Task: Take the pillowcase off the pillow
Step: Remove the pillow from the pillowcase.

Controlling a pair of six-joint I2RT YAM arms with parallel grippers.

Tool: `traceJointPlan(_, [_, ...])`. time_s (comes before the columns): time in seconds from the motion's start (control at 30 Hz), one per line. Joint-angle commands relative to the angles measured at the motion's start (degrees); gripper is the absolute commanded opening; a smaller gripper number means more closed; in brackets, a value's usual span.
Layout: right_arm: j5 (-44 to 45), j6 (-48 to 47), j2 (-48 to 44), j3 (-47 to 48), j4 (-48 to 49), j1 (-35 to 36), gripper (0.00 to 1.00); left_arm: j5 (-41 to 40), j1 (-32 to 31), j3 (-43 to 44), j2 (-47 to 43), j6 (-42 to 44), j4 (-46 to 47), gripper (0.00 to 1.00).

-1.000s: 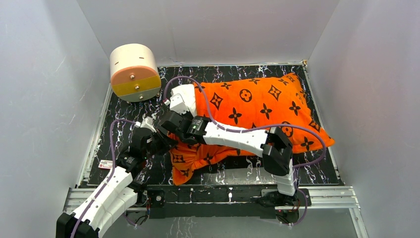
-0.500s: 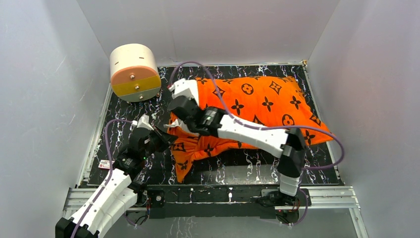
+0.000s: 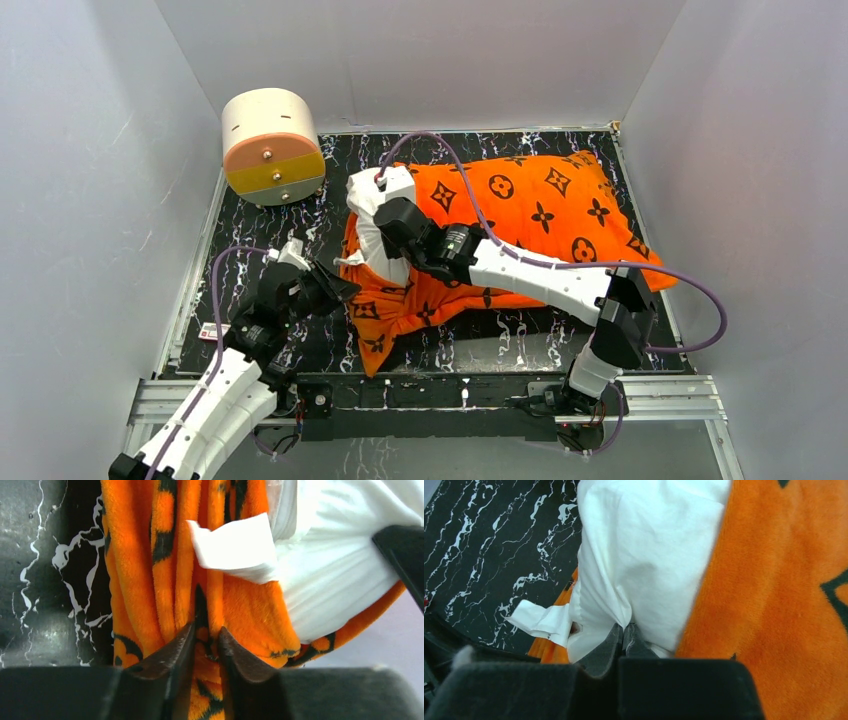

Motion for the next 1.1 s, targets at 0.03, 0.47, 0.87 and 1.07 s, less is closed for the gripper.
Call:
traceJointPlan(0.03, [2.3,5.4,-3.9,-5.0,8.9,-2.3,0.00,8.5,0.1,5.3,-2.3,7.5,-9.9,0.40])
traceJointPlan(0.47, [1.7,10.3,-3.2,-12.7,12.0,0.4,0.00,7.2,0.1,17.8,13.1,7.6,-6.5,0.79])
traceJointPlan(0.87, [2.0,7.4,-4.6,-11.0,12.7,3.5,0.00,4.2,0.0,10.7,20.3,11.2,-4.8,0.05])
traceJointPlan(1.07, [0.6,5.0,-0.9,-7.3,9.9,6.3,0.49,5.6,0.0,9.5,16.6,10.6,-4.8,0.00])
